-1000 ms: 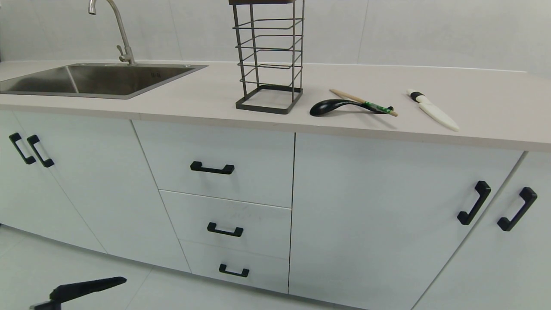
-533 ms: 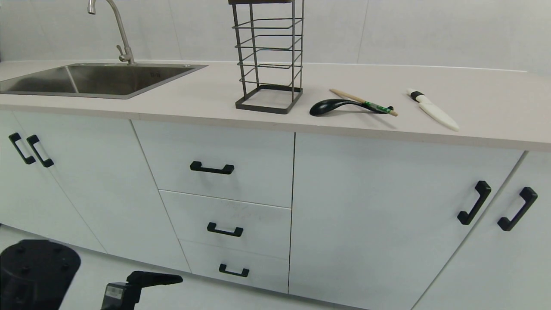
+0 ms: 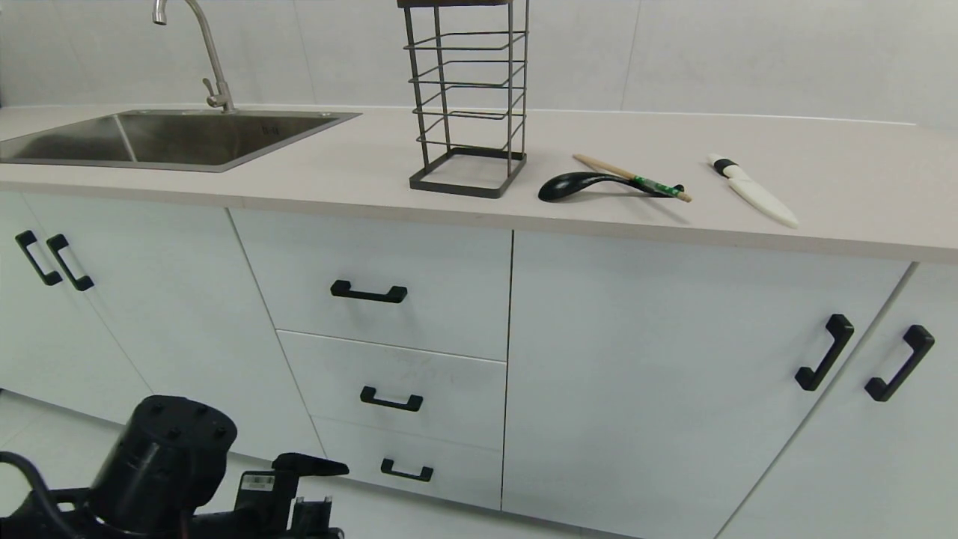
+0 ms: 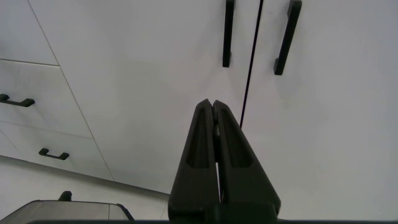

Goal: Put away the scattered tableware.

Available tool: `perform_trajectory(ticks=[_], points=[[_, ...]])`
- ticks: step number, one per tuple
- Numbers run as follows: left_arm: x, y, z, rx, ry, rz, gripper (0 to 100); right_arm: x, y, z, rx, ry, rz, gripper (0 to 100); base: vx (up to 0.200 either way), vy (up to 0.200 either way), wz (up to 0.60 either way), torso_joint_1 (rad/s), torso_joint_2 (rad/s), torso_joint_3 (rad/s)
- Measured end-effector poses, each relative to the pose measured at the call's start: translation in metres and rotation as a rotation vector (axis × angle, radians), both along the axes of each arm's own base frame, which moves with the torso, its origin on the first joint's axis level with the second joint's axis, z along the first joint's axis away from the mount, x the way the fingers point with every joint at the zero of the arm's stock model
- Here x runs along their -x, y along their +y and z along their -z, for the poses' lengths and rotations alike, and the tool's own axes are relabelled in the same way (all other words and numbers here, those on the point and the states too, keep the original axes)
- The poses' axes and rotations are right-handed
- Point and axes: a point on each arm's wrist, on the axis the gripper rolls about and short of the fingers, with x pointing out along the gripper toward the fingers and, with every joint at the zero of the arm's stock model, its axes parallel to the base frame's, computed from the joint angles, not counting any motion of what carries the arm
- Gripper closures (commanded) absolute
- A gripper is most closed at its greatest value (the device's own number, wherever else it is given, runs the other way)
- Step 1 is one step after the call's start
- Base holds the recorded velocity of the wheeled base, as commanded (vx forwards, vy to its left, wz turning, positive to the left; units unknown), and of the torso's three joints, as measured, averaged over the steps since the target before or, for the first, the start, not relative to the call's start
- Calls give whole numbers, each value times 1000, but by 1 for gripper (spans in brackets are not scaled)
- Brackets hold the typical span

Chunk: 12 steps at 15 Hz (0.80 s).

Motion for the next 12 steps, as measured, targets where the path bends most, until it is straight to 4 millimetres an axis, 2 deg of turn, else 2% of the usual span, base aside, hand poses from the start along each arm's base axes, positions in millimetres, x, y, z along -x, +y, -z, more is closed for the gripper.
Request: perform_trajectory(ticks=[4, 7, 12], points=[[-14, 1, 15, -15, 18, -51, 0, 0, 0, 0, 0, 0, 0, 100, 0, 0, 0, 0, 0, 0], [-21, 4, 19, -26, 34, -83, 0, 0, 0, 0, 0, 0, 0, 100, 0, 0, 0, 0, 0, 0], [-36, -2, 25, -10, 15, -92, 0, 0, 0, 0, 0, 0, 1, 100, 0, 0, 0, 0, 0, 0]])
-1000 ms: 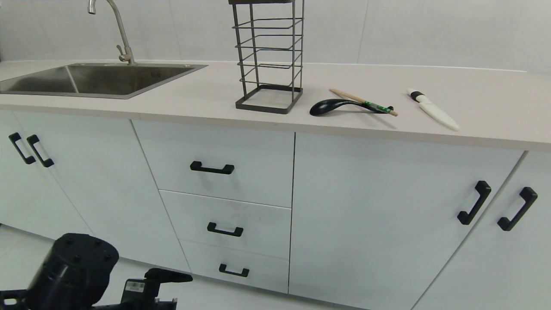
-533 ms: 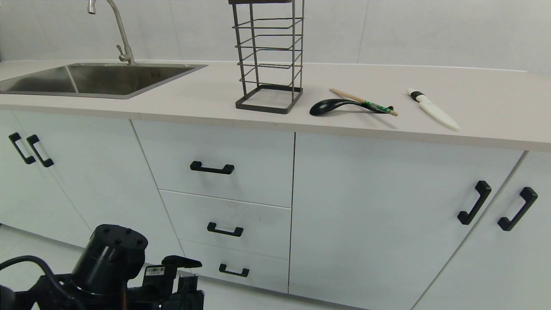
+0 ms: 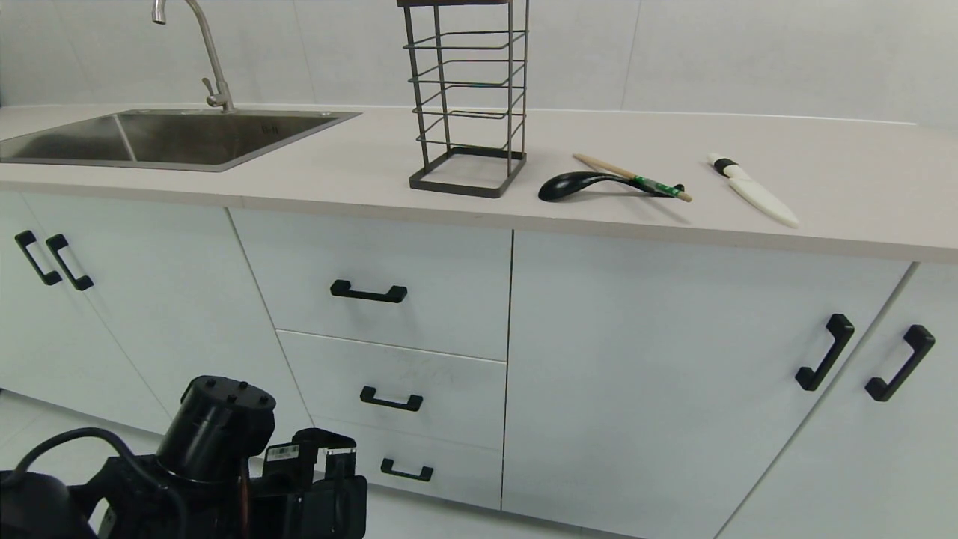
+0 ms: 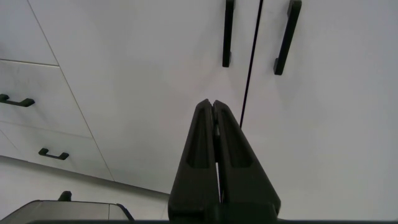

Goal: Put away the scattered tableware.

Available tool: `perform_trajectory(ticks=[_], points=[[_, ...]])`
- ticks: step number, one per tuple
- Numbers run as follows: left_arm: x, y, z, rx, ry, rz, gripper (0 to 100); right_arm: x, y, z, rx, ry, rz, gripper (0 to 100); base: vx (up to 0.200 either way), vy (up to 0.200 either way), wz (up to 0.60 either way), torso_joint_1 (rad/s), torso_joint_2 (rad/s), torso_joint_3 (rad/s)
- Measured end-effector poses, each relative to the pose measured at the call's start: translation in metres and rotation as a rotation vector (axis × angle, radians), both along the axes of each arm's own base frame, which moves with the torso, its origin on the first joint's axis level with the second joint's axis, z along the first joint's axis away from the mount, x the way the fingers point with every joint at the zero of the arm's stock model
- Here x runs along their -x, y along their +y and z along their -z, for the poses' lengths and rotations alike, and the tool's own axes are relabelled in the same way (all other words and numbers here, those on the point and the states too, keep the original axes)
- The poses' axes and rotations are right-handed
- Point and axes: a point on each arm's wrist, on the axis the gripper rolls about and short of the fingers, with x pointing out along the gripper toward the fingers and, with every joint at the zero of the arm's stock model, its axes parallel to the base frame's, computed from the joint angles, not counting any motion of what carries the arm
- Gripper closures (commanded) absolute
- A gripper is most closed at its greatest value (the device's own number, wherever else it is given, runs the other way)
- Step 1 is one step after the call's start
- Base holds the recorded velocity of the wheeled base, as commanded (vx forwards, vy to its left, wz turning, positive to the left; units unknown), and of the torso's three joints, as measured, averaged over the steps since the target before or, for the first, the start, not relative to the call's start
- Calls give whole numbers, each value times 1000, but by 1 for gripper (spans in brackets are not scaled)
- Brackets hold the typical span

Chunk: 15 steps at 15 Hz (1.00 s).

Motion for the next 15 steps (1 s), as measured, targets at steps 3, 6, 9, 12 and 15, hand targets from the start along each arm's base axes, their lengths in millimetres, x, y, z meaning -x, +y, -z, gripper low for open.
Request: perform_trajectory(ticks=[3, 6, 9, 12, 15], points=[[-6, -3, 8, -6, 6, -9, 0, 0, 0, 0, 0, 0, -1, 100, 0, 0, 0, 0, 0, 0], [-13, -1, 16, -29, 22, -32, 0, 0, 0, 0, 0, 0, 0, 100, 0, 0, 0, 0, 0, 0], [-23, -4, 25, -30, 9, -47, 0, 0, 0, 0, 0, 0, -1, 100, 0, 0, 0, 0, 0, 0], [-35, -9, 37, -18, -16, -53, 0, 0, 0, 0, 0, 0, -1, 100, 0, 0, 0, 0, 0, 0], [-54, -9, 52, -29, -45, -64, 0, 0, 0, 0, 0, 0, 0, 100, 0, 0, 0, 0, 0, 0]])
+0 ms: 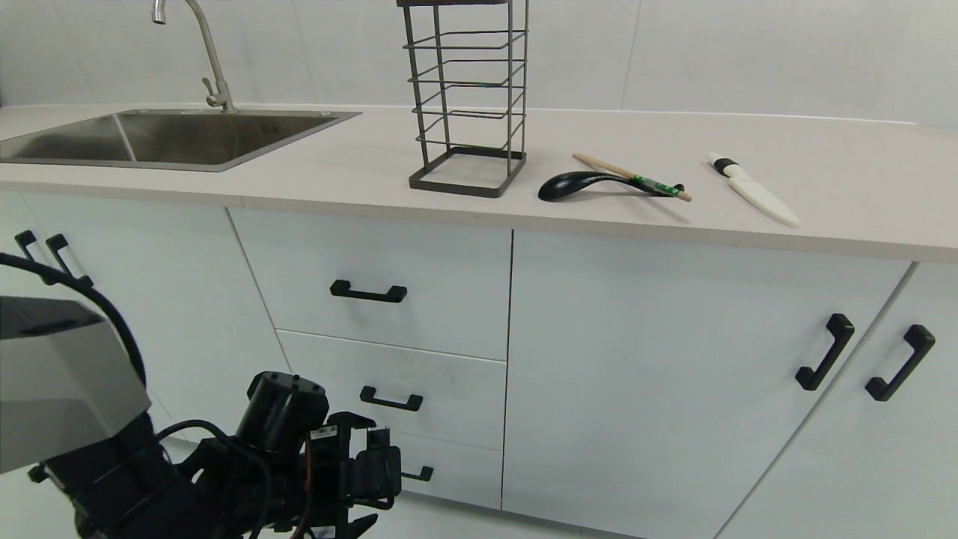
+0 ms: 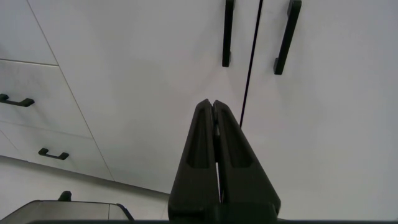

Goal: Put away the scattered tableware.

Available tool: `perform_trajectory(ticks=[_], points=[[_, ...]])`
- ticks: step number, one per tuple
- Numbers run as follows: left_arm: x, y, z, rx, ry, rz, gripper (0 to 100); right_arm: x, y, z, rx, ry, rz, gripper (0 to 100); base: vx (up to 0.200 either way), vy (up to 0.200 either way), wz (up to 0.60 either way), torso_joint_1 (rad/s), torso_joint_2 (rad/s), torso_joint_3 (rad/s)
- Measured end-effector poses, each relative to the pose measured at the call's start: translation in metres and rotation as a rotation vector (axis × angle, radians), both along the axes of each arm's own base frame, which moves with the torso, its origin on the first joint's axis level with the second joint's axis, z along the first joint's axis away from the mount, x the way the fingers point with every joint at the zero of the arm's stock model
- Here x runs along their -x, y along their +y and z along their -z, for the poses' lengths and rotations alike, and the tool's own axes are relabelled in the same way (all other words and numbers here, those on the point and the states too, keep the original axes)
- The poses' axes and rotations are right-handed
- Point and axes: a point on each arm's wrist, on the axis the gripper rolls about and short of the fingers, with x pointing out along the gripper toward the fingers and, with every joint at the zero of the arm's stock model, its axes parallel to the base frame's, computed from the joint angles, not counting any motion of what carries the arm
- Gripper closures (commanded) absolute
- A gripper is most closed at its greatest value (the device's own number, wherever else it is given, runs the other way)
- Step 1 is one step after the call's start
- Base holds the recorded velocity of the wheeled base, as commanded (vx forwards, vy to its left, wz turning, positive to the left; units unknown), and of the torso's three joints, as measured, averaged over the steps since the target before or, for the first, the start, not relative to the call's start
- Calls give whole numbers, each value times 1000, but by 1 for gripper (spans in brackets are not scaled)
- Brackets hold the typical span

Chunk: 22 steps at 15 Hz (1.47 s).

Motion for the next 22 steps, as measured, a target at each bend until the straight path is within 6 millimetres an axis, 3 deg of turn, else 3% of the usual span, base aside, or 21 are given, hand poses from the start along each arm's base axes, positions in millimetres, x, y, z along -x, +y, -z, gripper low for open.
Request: perform_trajectory(ticks=[7, 22], points=[[-39, -3, 23, -54, -41, 38, 0, 0, 0, 0, 0, 0, 0, 100, 0, 0, 0, 0, 0, 0], [-69, -6, 34, -43, -74, 9, 0, 0, 0, 0, 0, 0, 0, 100, 0, 0, 0, 0, 0, 0]])
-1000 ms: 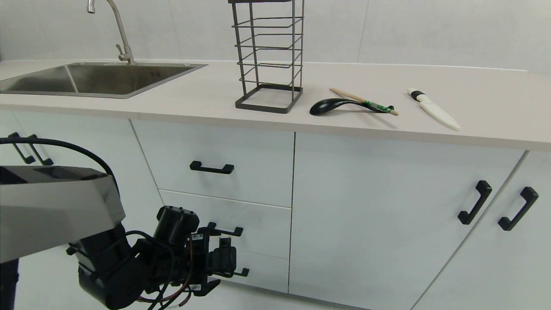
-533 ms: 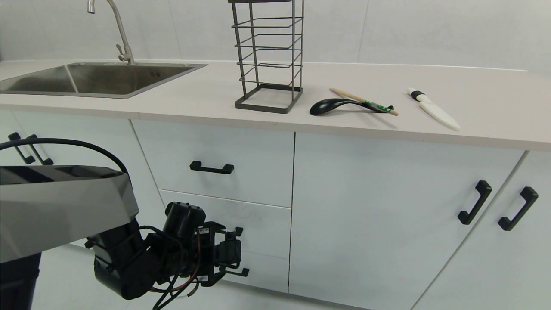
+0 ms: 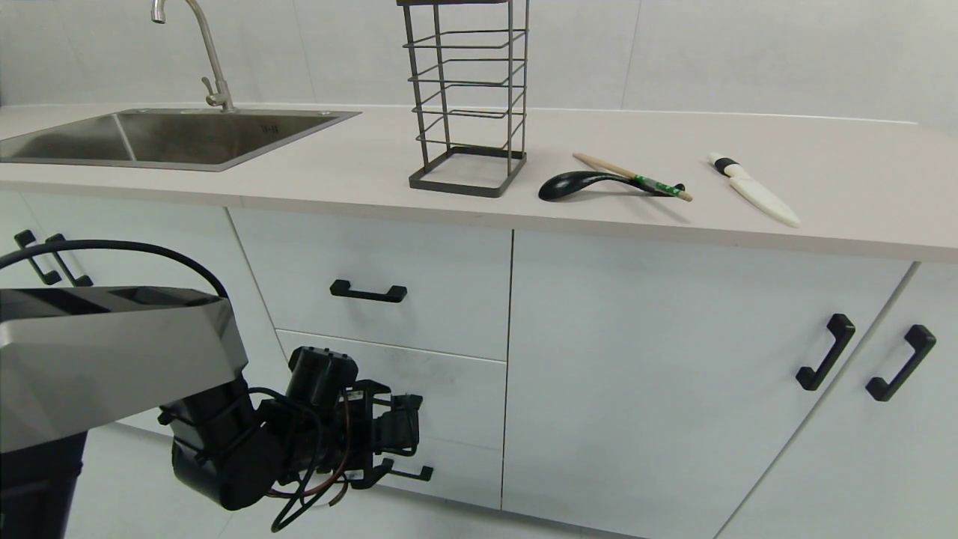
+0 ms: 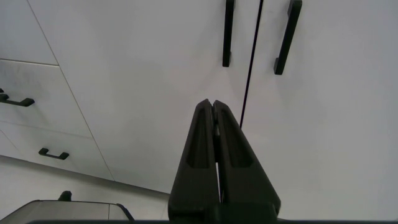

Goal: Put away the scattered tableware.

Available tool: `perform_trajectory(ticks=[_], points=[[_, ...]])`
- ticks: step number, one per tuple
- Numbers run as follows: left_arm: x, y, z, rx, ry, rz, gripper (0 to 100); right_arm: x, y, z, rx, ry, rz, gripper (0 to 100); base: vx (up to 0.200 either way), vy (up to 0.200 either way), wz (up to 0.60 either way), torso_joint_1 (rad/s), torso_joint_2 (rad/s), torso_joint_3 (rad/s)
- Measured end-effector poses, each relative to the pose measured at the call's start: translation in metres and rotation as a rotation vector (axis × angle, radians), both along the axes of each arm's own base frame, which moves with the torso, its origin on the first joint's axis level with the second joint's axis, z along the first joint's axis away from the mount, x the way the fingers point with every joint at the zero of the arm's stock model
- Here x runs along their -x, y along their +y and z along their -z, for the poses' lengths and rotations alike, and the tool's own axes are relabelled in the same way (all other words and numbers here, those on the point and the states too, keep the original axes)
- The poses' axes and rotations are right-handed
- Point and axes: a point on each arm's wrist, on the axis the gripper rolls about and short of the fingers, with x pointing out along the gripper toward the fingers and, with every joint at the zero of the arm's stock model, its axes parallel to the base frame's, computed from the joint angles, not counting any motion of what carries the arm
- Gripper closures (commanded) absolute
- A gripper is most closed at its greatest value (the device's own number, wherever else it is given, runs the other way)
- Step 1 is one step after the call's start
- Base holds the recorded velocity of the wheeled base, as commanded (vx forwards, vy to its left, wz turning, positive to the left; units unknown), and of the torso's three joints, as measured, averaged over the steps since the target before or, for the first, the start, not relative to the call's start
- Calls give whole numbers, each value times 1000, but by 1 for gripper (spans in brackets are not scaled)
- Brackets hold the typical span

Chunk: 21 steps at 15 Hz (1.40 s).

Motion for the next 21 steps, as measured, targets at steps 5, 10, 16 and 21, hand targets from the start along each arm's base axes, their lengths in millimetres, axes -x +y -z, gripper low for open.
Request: perform_trajectory(ticks=[5, 10, 16, 21], points=[[-4, -2, 6, -4, 7, 4, 0, 0, 0, 0, 0, 0, 0, 100, 0, 0, 0, 0, 0, 0], [-3, -4, 15, -15, 29, 12, 0, 0, 0, 0, 0, 0, 0, 100, 0, 0, 0, 0, 0, 0], [-8, -7, 22, -9, 10, 15, 0, 0, 0, 0, 0, 0, 0, 100, 0, 0, 0, 0, 0, 0], [-9, -8, 31, -23, 17, 28, 0, 0, 0, 0, 0, 0, 0, 100, 0, 0, 0, 0, 0, 0]])
